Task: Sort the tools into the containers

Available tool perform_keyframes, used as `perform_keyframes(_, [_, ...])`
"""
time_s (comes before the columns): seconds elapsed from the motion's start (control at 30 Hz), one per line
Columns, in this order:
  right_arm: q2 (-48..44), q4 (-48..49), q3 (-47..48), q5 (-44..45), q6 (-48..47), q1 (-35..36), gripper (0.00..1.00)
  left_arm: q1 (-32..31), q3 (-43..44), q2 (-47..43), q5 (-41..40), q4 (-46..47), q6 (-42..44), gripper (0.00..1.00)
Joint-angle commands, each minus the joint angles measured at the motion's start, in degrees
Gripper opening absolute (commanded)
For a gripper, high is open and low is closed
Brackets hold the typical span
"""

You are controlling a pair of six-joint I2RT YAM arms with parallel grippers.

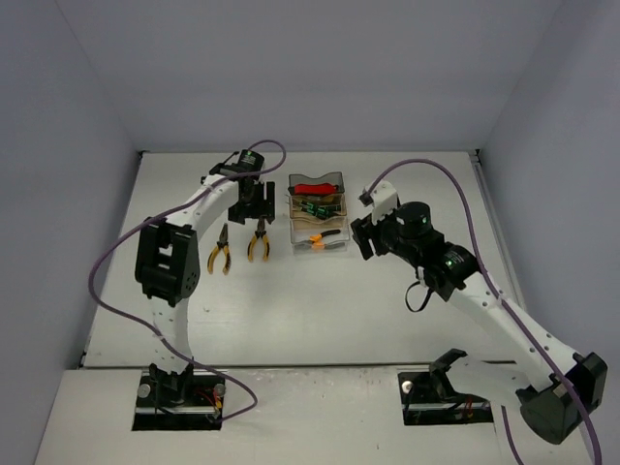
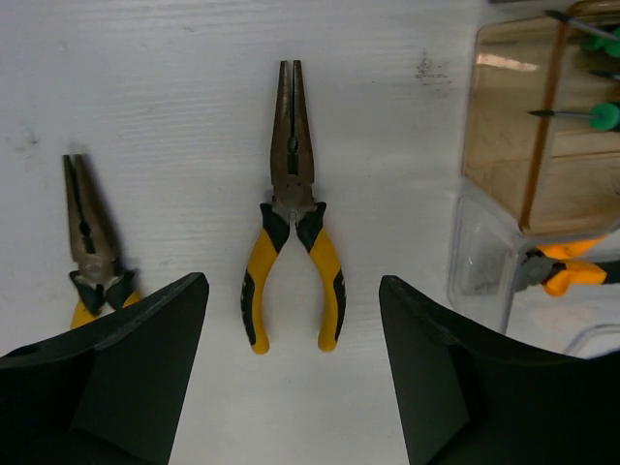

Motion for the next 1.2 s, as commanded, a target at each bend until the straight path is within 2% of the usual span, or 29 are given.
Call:
perform_keyframes(0.0, [-6.97,2.35,-3.41,2.78,7.31,0.10,0.62,-1.22,7.43,4.59,-0.65,-3.18,-1.50,0.68])
perform_keyframes(0.27, [-15.22,2.18,-8.94,2.91,9.73,0.10,0.65,-1.09,17.56,14.85,-3.75,-6.64,-1.32,0.63])
perform_keyframes(0.53, [-16.68,2.04,-10.10,3.50,9.73,0.14,0.68,0.17,18.04,17.43,-6.11,-7.30,-1.70,0.58])
perform_keyframes(0.77, [-16.63,1.87,-9.96,2.97,9.73,0.14,0.71,-0.16,15.15,18.07,-3.51,-7.13,-1.34,0.40])
perform_keyframes(0.83, [-16.83,1.87,-9.96,2.97,9.65,0.14,0.71,-0.15,14.47,18.25,-3.21,-7.22,-0.94,0.25])
perform_keyframes(0.87, [-16.89,1.87,-9.96,3.03,9.71,0.14,0.72,-0.09,14.00,18.25,-2.04,-7.22,-0.82,0.12])
perform_keyframes(0.9, [-16.90,1.87,-10.01,3.04,9.73,0.14,0.72,0.03,13.46,18.09,-1.33,-7.22,-0.90,0.03])
perform_keyframes(0.93, [-16.86,1.87,-10.09,3.04,9.73,0.14,0.72,0.10,13.01,17.55,-0.92,-7.17,-1.01,0.00])
perform_keyframes(1.17, [-16.56,1.87,-10.31,3.04,9.73,0.14,0.74,0.36,11.20,6.84,-1.52,-6.54,-5.34,0.00])
